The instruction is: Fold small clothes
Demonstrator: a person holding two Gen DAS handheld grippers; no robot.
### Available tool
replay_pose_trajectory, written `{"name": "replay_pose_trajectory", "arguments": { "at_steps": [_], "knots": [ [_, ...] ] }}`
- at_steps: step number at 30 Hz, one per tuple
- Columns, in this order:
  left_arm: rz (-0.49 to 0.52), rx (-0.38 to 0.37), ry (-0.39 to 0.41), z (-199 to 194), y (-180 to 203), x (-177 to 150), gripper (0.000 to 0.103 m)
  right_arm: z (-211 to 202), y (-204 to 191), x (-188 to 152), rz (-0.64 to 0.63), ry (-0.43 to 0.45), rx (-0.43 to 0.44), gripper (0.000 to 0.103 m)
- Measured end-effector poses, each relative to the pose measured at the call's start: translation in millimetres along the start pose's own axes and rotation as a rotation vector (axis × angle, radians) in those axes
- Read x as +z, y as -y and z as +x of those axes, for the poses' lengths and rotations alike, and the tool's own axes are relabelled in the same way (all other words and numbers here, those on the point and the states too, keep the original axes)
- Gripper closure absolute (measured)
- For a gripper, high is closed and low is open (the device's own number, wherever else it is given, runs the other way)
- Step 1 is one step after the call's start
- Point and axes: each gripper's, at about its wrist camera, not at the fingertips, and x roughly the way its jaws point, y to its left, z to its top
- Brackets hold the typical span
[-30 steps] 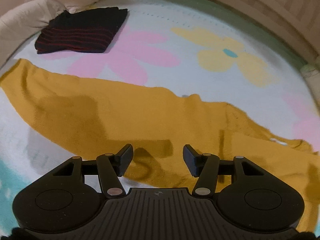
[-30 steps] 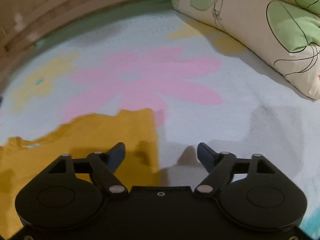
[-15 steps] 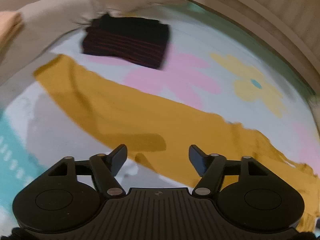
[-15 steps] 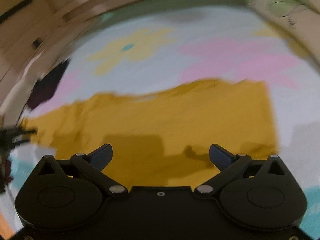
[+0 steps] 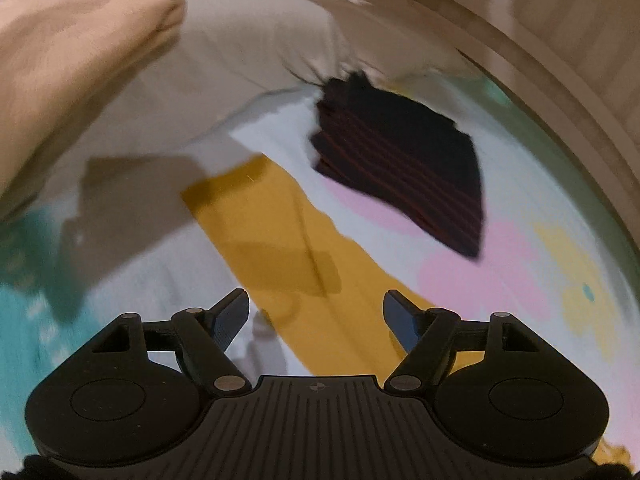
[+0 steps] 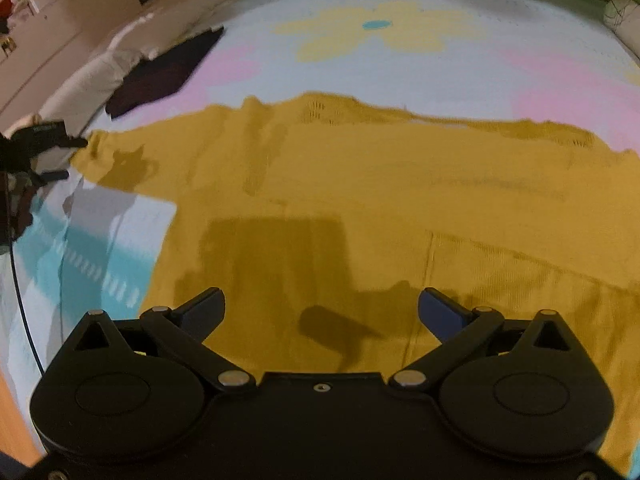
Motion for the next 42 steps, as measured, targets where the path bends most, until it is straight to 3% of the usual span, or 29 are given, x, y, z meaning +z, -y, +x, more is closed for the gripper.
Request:
{"name": "replay_pose_trajectory", "arguments": {
  "at_steps": [7, 15, 16, 17, 19, 22, 25, 33, 38, 42],
  "knots": [
    [-0.075, -0.011, -0.003, 25.7, -29.1, 24.7, 0.030, -5.5, 8.0, 15.7, 0.040, 0.065, 0.026, 0.000],
    [-0.067, -0.053, 0.045, 37.7, -35.5, 30.5, 0.032, -5.3, 7.5, 19.7, 0.053, 0.076, 0.047, 0.000],
    [-0.081, -0.051, 0.055, 36.8, -36.9, 29.9, 0.043, -6.1, 7.7, 20.3, 0.052, 0.076, 0.047, 0.000],
    [-0.099, -0.051, 0.063, 36.4, -39.2, 29.3, 0.067, -6.2, 7.4, 20.4, 0.049, 0.076, 0.046, 0.000],
    [-0.156, -0.055, 0.050, 38.7, -46.8, 25.8, 0.088, -6.5, 7.4, 20.7, 0.048, 0.077, 0.046, 0.000],
    [-0.183, -0.059, 0.075, 35.5, -52.8, 20.4, 0.098, -8.0, 8.3, 21.1, 0.051, 0.081, 0.046, 0.000],
    [-0.152, -0.053, 0.106, 25.0, -45.5, 15.8, 0.098, -10.6, 9.3, 21.0, 0.044, 0.087, 0.039, 0.000],
    [-0.014, -0.155, 0.141, -38.6, 23.3, 10.6, 0.098, -22.1, 20.5, 22.0, 0.050, 0.104, 0.025, 0.000],
    [0.134, -0.255, 0.168, -92.1, 99.7, -6.5, 0.098, -36.8, 35.6, 21.2, 0.075, 0.133, 0.009, 0.000],
    [0.255, -0.351, 0.176, -125.4, 167.4, -38.4, 0.098, -51.4, 52.0, 20.8, 0.105, 0.165, -0.007, 0.000]
  ]
}}
